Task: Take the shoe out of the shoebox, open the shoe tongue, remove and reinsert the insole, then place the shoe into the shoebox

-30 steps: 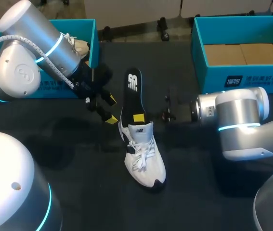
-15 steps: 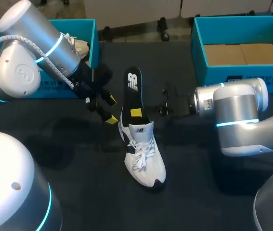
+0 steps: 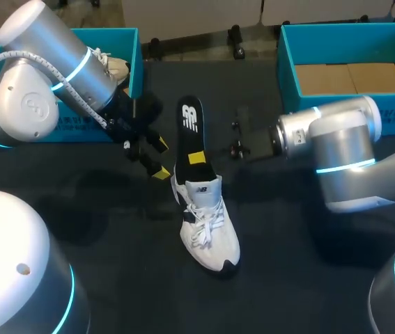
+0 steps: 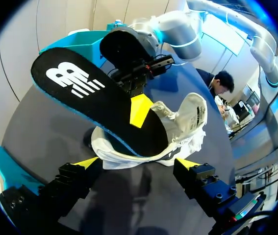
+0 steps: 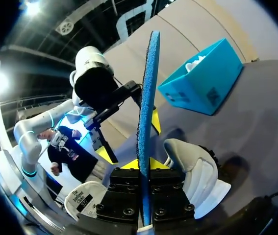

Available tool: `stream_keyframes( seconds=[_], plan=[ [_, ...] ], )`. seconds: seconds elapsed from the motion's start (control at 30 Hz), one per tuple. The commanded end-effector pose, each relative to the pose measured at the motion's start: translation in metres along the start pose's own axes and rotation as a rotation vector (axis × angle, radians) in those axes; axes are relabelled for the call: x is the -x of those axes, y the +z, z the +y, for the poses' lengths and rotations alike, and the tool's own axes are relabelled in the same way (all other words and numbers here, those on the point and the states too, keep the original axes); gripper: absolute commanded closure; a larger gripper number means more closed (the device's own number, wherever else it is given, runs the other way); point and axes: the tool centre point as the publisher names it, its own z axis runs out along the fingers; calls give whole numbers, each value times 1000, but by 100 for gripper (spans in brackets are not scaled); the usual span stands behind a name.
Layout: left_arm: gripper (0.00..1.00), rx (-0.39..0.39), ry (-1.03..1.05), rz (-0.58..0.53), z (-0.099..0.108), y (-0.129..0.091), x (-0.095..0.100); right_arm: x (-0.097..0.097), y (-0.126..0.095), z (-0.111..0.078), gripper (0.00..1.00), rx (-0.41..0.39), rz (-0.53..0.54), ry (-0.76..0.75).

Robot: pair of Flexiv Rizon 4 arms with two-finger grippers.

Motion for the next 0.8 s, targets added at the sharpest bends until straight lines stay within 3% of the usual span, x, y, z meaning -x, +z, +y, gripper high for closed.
stream_keyframes(
  seconds=[0.03, 0.4, 0.7, 0.8],
  plan=[
    [0, 1, 0, 0, 0, 0, 0, 9, 1, -1, 100, -93, 53, 24],
    [0, 1, 0, 0, 0, 0, 0, 8, 12, -33, 100, -123, 112, 101],
    [0, 1, 0, 0, 0, 0, 0, 1, 13, -37, 100, -112, 105, 102],
    [0, 1, 0, 0, 0, 0, 0, 2, 12, -30, 69, -116, 93, 85]
  ],
)
